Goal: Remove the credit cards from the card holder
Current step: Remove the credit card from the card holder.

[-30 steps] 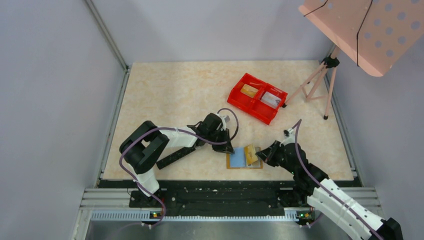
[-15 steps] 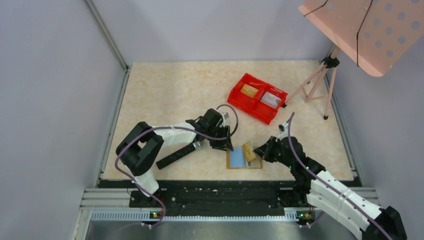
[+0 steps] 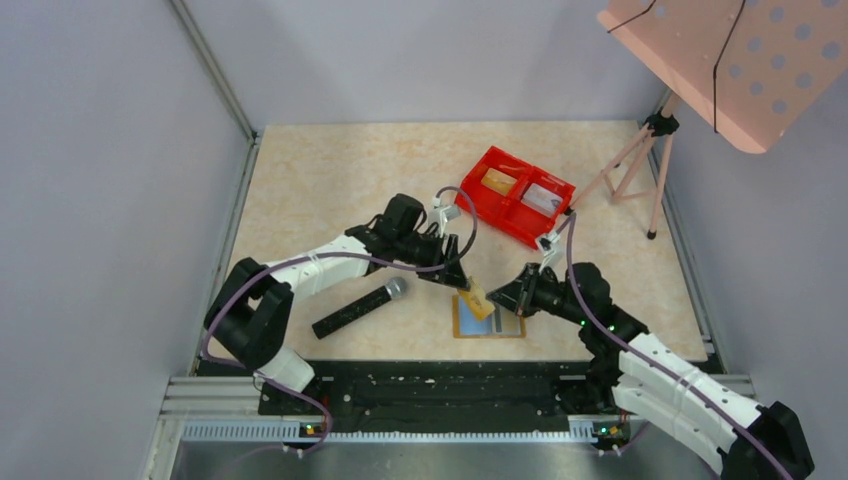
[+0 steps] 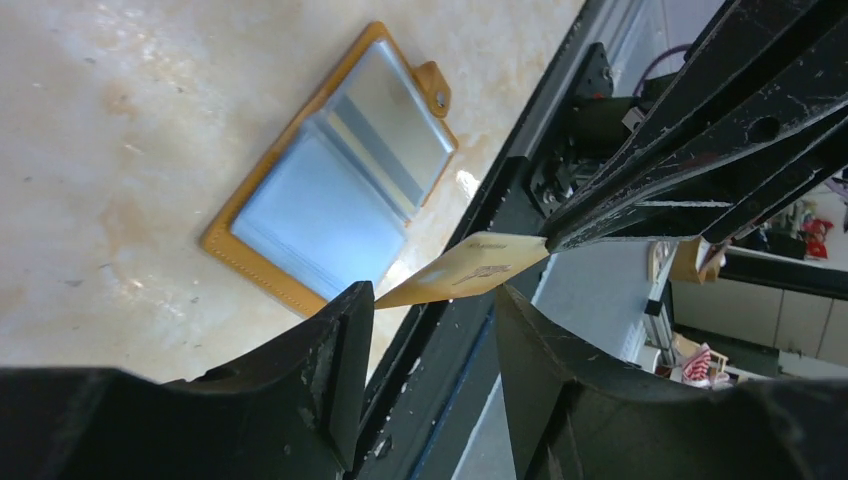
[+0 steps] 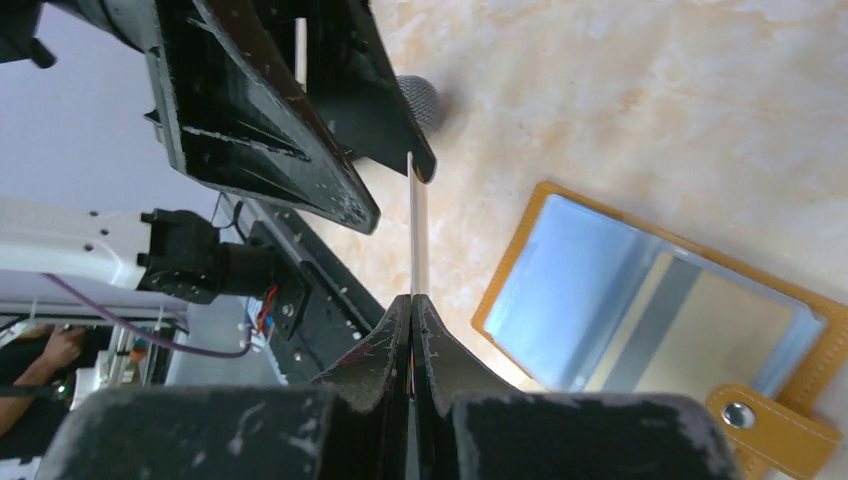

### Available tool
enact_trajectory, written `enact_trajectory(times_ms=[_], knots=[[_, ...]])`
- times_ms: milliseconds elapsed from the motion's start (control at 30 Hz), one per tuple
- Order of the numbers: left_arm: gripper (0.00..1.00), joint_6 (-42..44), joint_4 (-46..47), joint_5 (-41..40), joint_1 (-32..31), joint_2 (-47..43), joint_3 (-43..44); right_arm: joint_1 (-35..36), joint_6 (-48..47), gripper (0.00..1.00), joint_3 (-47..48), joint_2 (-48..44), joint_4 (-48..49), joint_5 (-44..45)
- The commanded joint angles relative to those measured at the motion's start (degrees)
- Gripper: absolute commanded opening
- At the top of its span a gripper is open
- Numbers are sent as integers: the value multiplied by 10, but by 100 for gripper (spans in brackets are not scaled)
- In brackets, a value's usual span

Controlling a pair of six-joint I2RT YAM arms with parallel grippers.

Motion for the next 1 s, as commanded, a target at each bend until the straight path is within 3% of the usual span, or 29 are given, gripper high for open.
enact_trajectory(times_ms=[0, 533, 567, 667, 767, 967], knots=[[54, 28, 29, 70, -1, -30, 9, -8, -14, 0, 41, 15, 59, -62], [53, 30, 34, 60, -1, -54, -12, -8, -7, 0, 43, 41, 90, -103], [49, 27, 35, 62, -1, -58, -15, -8, -7, 0, 44, 40, 89, -98], [22, 9, 49, 74, -1, -65, -26, -8, -2, 0, 47, 41, 89, -87], [3, -19, 70, 85, -1, -72, -38, -8, 10, 1, 47, 40, 95, -78], [0, -75, 121, 76, 0, -92, -50, -8, 51, 39, 23, 18, 108, -46]])
